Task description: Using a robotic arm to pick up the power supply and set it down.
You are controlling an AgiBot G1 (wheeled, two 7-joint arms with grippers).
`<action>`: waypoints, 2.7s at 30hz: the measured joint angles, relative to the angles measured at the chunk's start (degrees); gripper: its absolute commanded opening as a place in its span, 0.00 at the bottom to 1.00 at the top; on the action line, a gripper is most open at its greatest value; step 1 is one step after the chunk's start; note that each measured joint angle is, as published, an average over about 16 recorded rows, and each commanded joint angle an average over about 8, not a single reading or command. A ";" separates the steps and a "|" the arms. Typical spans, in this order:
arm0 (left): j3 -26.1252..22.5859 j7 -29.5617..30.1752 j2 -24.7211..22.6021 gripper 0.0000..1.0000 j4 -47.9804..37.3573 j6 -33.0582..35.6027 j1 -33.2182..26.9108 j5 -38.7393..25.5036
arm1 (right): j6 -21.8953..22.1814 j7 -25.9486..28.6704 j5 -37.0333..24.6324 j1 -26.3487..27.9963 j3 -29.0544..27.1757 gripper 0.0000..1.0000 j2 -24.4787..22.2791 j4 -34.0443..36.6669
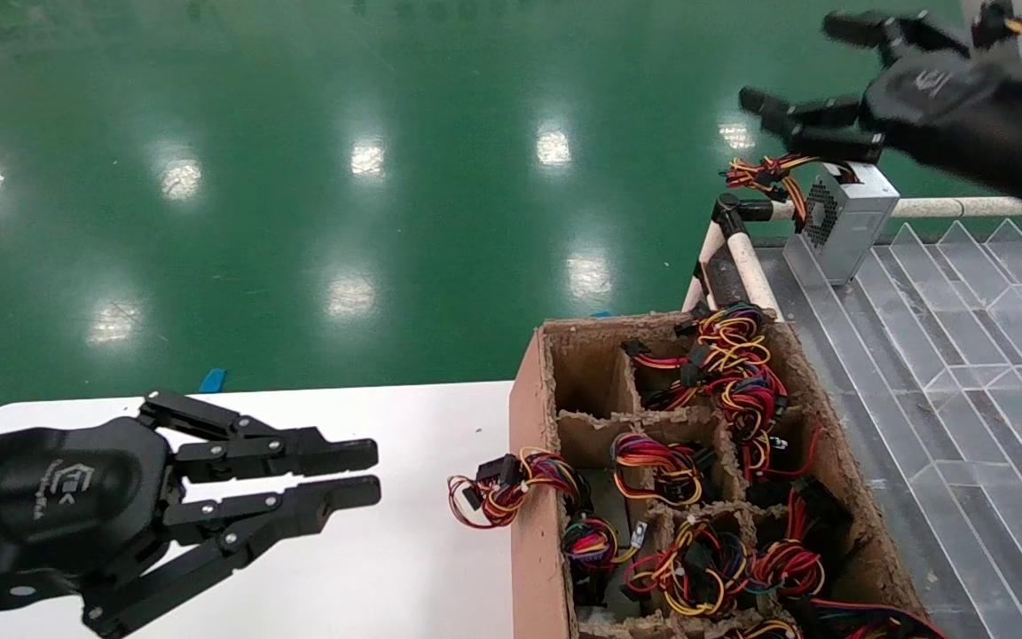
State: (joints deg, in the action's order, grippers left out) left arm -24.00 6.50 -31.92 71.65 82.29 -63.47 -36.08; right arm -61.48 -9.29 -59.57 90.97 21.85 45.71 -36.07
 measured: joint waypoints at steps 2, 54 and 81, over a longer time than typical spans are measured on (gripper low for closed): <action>0.00 0.00 0.00 1.00 0.00 0.00 0.00 0.00 | -1.55 1.28 1.13 -1.88 -0.37 1.00 -0.68 -2.40; 0.00 0.00 0.00 1.00 -0.02 -0.02 0.01 0.01 | -24.69 20.30 18.11 -30.01 -6.01 1.00 -10.92 -38.24; 0.00 0.00 0.00 1.00 -0.02 -0.02 0.01 0.01 | -24.27 20.09 17.77 -29.50 -5.86 1.00 -10.74 -37.59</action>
State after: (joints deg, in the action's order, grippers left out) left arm -24.00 6.50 -31.92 71.63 82.27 -63.45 -36.07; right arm -85.75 10.80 -41.80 61.47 16.00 34.98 -73.66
